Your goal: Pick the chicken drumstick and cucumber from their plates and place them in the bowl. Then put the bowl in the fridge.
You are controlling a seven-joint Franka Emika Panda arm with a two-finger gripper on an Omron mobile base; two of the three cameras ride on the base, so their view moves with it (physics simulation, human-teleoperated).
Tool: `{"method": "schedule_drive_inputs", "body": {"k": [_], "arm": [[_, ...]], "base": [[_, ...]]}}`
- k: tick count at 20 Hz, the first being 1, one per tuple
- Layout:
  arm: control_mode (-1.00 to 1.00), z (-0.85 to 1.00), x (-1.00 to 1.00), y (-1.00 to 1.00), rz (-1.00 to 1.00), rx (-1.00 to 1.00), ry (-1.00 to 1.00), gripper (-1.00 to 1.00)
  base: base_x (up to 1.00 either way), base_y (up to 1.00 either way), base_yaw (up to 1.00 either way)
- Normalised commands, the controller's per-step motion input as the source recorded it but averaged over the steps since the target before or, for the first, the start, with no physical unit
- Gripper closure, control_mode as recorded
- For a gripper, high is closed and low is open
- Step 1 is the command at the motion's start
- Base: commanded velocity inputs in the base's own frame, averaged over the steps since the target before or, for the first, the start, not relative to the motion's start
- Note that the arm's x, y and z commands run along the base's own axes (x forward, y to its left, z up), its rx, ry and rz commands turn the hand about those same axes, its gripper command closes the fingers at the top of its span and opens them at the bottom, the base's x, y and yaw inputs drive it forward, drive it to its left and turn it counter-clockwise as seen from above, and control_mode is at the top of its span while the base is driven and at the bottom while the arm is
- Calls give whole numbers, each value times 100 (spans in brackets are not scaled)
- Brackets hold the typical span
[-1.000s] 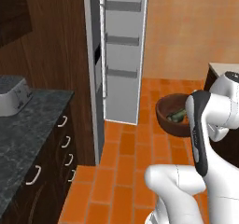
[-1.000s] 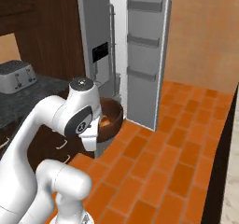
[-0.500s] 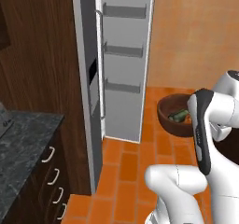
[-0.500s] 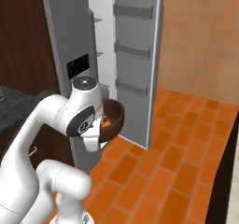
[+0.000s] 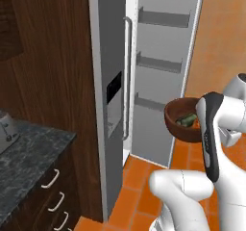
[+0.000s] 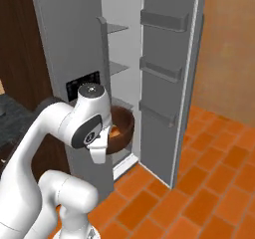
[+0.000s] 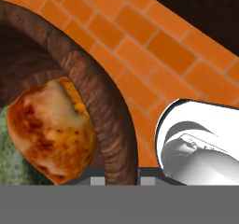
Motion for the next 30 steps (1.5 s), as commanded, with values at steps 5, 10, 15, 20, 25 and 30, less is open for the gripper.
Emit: {"method": "schedule_drive_inputs", "body": {"k": [5,10,15,20,25,30], "arm": [[100,0,0,0,0,0,0,100],[100,0,0,0,0,0,0,100],[100,0,0,0,0,0,0,100],[100,0,0,0,0,0,0,100],[100,0,0,0,0,0,0,100],[100,0,0,0,0,0,0,100]], "base": [[60,-51,35],[51,-22,21],[68,-21,29],[62,-22,39],[58,-10,35],[21,-47,27]]}}
